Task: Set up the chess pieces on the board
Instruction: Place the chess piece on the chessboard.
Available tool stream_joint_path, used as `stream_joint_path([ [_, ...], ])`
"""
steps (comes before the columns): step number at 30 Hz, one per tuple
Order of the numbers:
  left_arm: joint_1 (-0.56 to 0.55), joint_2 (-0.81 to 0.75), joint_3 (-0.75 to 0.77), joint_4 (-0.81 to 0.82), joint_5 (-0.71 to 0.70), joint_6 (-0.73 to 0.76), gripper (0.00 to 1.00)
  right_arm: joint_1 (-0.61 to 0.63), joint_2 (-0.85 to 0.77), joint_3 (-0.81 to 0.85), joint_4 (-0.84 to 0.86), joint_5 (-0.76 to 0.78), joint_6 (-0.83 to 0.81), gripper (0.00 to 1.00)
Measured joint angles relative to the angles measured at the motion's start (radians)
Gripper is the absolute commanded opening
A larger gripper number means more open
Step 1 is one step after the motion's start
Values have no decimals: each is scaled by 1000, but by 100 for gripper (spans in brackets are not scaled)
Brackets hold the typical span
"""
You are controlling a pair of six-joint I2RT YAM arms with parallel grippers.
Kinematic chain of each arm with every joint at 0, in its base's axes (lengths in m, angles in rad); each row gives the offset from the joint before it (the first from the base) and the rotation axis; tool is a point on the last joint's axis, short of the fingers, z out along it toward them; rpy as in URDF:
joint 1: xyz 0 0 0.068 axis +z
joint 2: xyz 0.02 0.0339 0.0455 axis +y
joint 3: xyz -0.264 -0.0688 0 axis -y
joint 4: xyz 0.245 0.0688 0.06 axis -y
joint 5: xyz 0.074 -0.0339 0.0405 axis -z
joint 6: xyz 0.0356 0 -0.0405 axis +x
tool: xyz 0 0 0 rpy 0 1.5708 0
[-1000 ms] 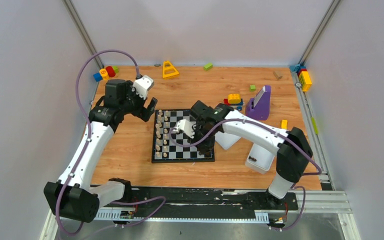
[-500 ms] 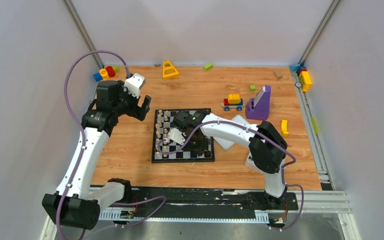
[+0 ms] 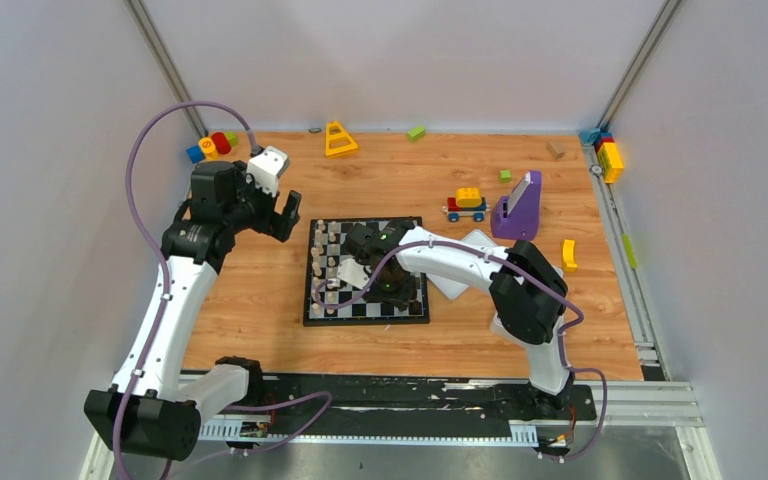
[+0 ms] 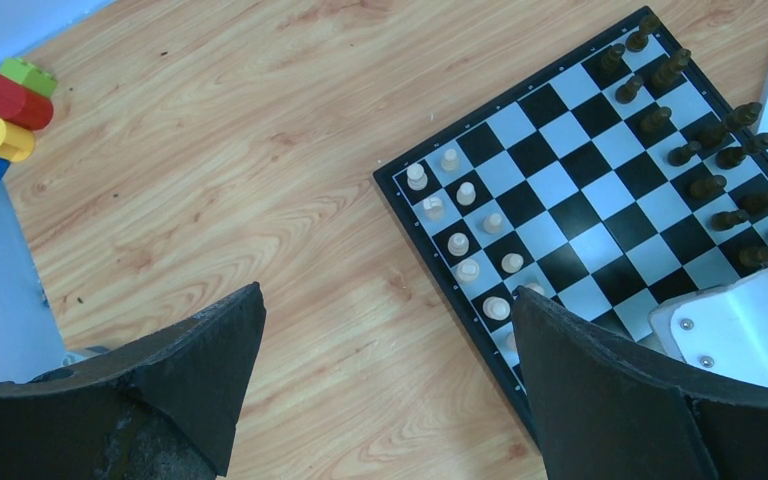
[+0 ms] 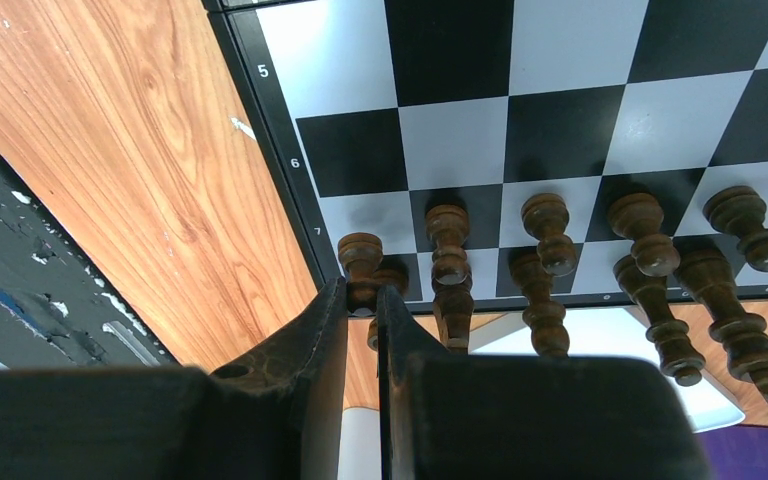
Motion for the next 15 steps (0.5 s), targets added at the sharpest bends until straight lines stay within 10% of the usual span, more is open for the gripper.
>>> stream_joint_path([
  [15,6,-2,0,0,5,-4,100,1,27,3,-2,9,-1,0],
])
